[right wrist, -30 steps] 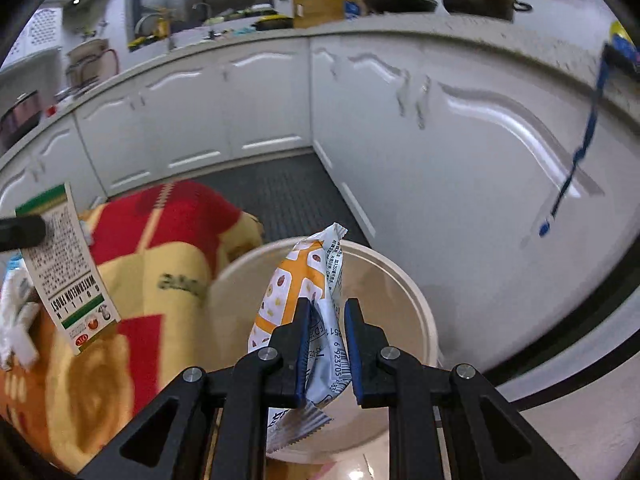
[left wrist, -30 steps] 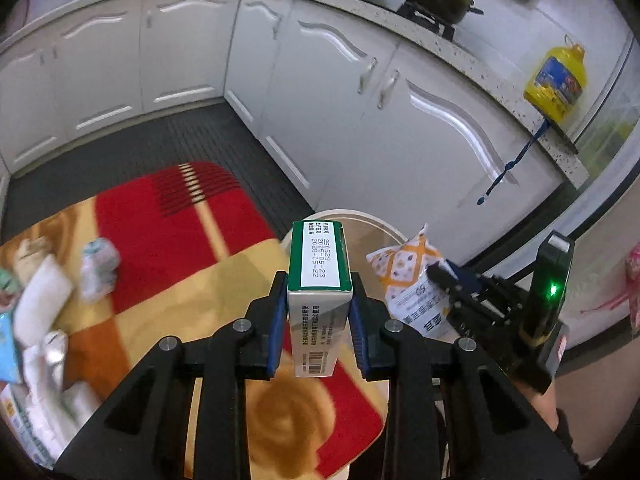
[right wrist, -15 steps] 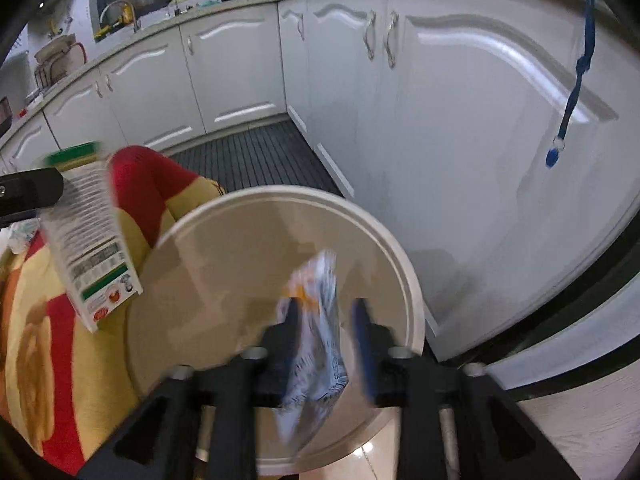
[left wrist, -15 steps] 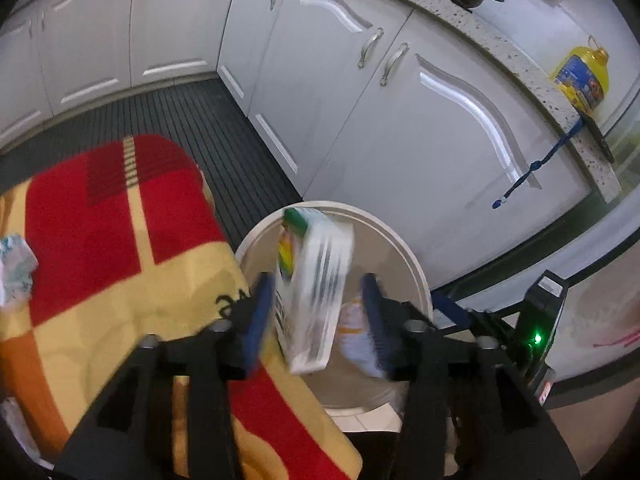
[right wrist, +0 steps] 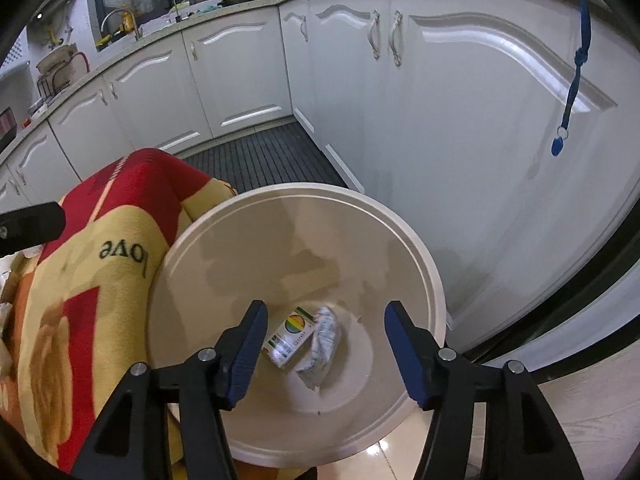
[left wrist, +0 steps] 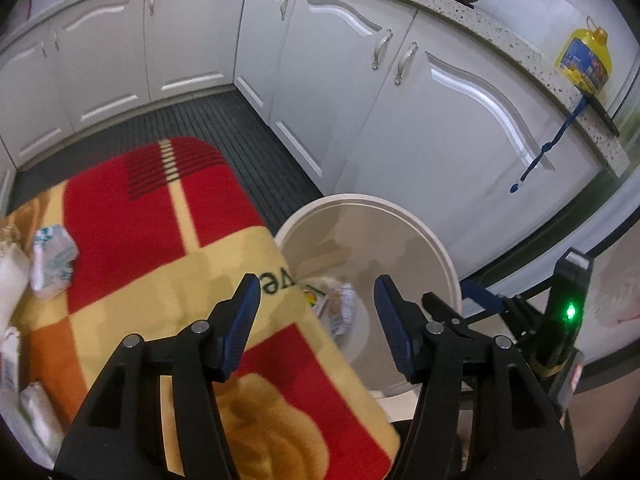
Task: Collect trash
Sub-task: 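Move both tools back over the trash on the blanket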
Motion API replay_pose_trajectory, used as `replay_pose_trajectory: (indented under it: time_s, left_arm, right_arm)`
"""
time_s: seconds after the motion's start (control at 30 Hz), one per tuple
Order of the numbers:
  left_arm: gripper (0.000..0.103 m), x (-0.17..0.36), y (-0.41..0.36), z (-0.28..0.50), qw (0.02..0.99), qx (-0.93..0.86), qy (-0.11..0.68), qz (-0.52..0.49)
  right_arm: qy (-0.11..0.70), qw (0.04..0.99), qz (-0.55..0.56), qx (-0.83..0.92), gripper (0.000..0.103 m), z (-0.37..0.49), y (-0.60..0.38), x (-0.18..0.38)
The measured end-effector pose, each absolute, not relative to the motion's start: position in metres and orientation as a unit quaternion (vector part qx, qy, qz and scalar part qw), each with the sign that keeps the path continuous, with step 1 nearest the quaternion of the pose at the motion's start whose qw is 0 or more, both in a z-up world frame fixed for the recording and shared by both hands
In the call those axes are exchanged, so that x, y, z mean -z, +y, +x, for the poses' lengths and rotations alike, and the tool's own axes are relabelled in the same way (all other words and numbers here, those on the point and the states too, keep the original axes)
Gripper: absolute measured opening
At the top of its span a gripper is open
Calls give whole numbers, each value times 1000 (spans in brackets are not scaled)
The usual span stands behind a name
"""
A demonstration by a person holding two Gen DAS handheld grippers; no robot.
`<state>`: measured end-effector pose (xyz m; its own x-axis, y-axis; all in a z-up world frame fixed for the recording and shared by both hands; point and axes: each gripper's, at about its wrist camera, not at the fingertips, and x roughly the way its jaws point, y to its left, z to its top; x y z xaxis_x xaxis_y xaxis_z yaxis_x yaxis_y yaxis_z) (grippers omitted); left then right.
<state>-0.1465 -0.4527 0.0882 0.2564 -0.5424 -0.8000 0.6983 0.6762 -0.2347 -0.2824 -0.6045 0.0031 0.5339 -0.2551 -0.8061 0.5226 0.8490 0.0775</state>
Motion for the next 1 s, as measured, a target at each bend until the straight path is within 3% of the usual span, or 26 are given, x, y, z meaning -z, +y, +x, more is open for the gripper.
replay_pose_trajectory:
  time_s: [0.53, 1.0]
  left_arm:
    - [58, -129, -370, -166, 838, 364, 395, 98]
    - [58, -133, -235, -153, 850, 317, 419, 48]
  right_arm:
    - [402, 882, 140, 201, 65, -284, -550, -46]
    - [394, 906, 129, 88, 70, -265, -457, -72]
